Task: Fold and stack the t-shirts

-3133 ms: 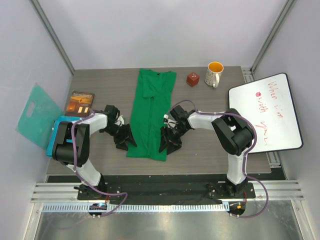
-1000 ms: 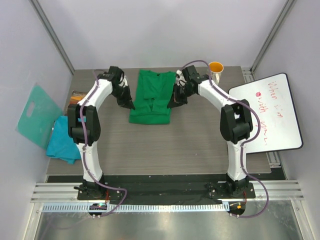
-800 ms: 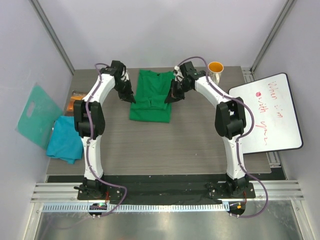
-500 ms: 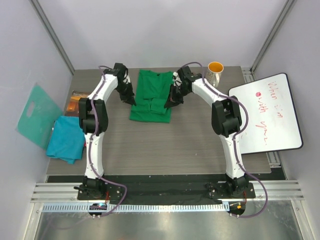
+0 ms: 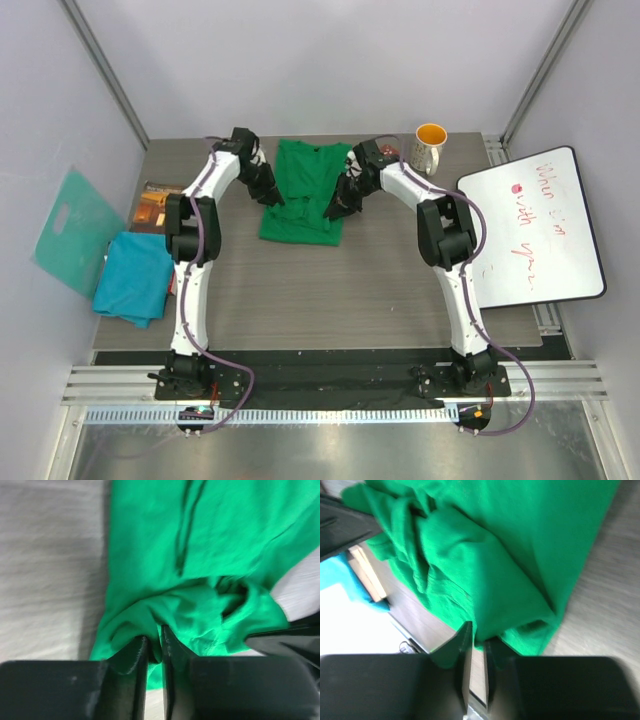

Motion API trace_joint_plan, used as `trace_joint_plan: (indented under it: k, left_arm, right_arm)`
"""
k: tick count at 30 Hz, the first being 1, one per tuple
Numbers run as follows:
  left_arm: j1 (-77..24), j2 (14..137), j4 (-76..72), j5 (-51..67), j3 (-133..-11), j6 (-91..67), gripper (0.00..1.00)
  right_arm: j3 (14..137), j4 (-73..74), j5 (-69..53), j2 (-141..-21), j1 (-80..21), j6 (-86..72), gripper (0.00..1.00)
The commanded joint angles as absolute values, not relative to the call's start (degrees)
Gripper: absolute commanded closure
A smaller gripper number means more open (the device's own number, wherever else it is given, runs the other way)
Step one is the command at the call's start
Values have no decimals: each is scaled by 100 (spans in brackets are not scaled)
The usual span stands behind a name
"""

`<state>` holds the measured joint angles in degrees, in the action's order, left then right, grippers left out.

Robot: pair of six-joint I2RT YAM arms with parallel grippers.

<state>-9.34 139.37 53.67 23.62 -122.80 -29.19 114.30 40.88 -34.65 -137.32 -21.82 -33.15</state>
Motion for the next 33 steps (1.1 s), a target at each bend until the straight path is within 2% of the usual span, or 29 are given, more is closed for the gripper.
trace_joint_plan:
  k: [1, 4, 7, 8, 10, 11, 14, 25, 28, 33]
  left_arm:
    - [-923, 14010, 4589, 3032, -12507, -3260, 75]
    - [-914, 14062, 4263, 3050, -12445, -3462, 68]
    - [-914, 14133, 4166, 3076, -12515, -3524, 68]
    - [-923, 14150, 4157, 3085, -12533, -3524, 70]
    - [-914, 14142, 4131, 3111, -12516, -3516, 80]
    - [-914, 14133, 4113, 3103, -12490, -3516, 90]
    - [-888, 14115, 4034, 3129, -12402, -3551, 100]
    - [-580, 14045, 3911, 3050, -12147, -3805, 100]
    - [-492, 14054, 3902, 3023, -12164, -3920, 100]
    - [-422, 14194, 3911, 3015, -12366, -4087, 100]
  right_arm:
    - [11391, 3174, -3849, -13693, -2083, -4085, 77]
    - [11198, 2594, -3946, -13676, -1987, -4419, 74]
    - [11092, 2031, -4157, -13719, -1899, -4894, 75]
    - [11109, 1908, -4175, -13728, -1881, -5026, 81]
    - [11109, 1794, -4201, -13737, -1837, -5115, 90]
    - [11118, 1715, -4210, -13746, -1811, -5194, 99]
    - [11092, 1591, -4254, -13790, -1732, -5334, 99]
    - [10881, 1178, -4351, -13922, -1556, -5888, 99]
    - [10881, 1160, -4307, -13974, -1529, -5976, 93]
    - [10837, 1108, -4184, -13983, -1529, -6082, 92]
